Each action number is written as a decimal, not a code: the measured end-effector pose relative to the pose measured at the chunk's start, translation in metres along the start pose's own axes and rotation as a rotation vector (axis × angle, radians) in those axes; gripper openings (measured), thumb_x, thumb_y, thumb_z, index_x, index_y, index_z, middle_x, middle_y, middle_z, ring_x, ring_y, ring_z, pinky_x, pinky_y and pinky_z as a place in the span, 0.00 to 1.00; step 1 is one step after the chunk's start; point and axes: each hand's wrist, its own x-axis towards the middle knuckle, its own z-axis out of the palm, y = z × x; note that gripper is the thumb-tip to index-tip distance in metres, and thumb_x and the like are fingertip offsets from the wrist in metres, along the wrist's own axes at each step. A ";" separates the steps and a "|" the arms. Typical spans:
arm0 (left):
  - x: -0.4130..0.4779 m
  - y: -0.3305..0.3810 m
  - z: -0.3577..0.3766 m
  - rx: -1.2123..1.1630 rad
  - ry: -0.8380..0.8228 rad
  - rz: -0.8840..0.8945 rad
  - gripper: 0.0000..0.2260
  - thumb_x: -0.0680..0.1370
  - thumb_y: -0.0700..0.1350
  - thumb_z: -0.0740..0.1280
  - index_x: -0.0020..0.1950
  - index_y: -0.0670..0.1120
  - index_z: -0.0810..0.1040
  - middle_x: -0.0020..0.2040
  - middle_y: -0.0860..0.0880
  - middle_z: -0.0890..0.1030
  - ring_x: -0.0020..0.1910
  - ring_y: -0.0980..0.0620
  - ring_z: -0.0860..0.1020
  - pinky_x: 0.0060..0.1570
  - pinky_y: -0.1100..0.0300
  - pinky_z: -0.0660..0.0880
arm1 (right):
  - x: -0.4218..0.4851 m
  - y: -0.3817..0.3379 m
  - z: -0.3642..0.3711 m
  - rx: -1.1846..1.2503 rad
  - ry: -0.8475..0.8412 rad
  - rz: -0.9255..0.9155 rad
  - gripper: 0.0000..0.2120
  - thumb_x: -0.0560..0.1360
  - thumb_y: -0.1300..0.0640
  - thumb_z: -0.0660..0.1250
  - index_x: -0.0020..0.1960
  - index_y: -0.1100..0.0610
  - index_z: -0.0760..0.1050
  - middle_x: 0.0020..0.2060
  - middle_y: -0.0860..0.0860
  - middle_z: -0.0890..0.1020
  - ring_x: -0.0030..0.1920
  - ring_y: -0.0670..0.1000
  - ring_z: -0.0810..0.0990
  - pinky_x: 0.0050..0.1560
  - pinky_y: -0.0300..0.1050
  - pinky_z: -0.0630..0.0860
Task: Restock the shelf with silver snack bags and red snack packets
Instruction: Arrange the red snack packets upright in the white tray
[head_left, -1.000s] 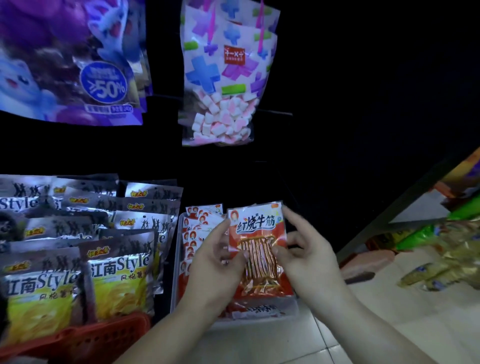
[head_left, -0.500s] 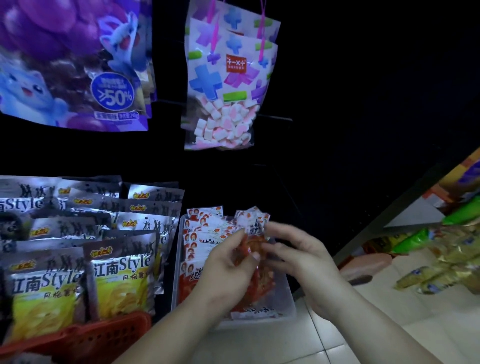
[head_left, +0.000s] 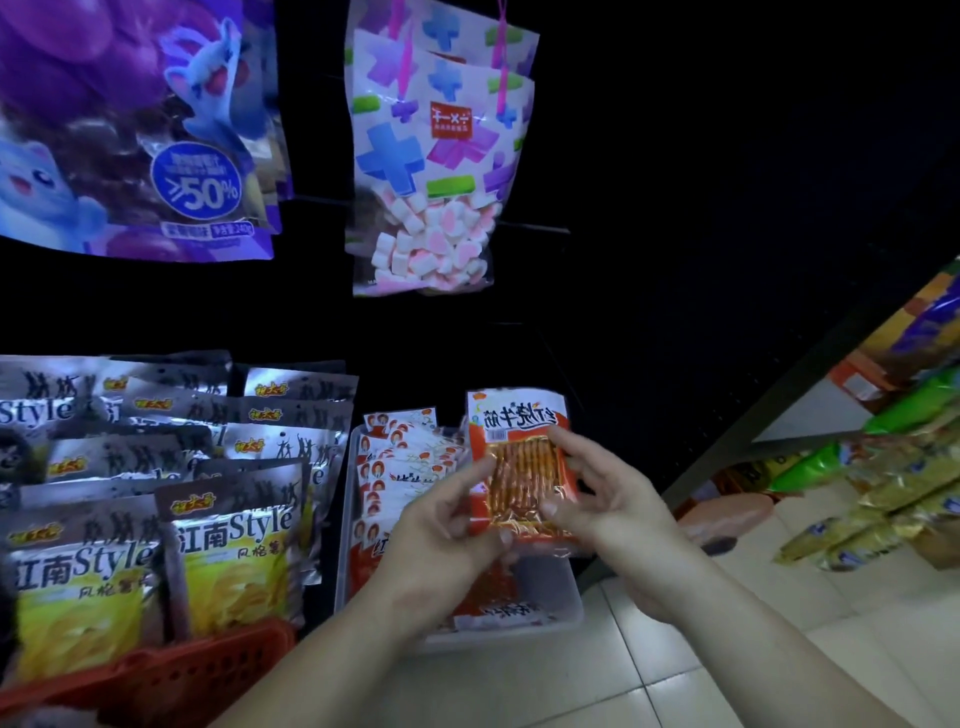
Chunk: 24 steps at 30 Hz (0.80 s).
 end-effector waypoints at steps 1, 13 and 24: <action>0.001 0.000 -0.002 -0.011 0.007 -0.008 0.30 0.75 0.28 0.72 0.73 0.51 0.74 0.58 0.55 0.85 0.56 0.49 0.85 0.56 0.47 0.82 | -0.003 -0.001 -0.005 -0.006 -0.085 0.020 0.37 0.75 0.73 0.71 0.76 0.45 0.68 0.64 0.47 0.81 0.62 0.54 0.83 0.60 0.58 0.82; 0.010 -0.005 -0.004 0.337 0.140 0.260 0.21 0.78 0.35 0.72 0.63 0.58 0.79 0.62 0.54 0.81 0.55 0.59 0.82 0.49 0.60 0.83 | 0.003 0.001 0.003 -0.236 0.035 0.018 0.30 0.77 0.63 0.73 0.68 0.35 0.69 0.53 0.37 0.82 0.52 0.40 0.84 0.48 0.38 0.82; 0.004 0.005 0.003 0.580 0.004 0.422 0.10 0.81 0.49 0.69 0.58 0.63 0.78 0.52 0.63 0.82 0.50 0.62 0.81 0.47 0.59 0.81 | 0.035 0.003 0.020 -0.031 0.297 -0.017 0.37 0.72 0.77 0.64 0.64 0.37 0.76 0.50 0.52 0.87 0.47 0.51 0.85 0.46 0.47 0.79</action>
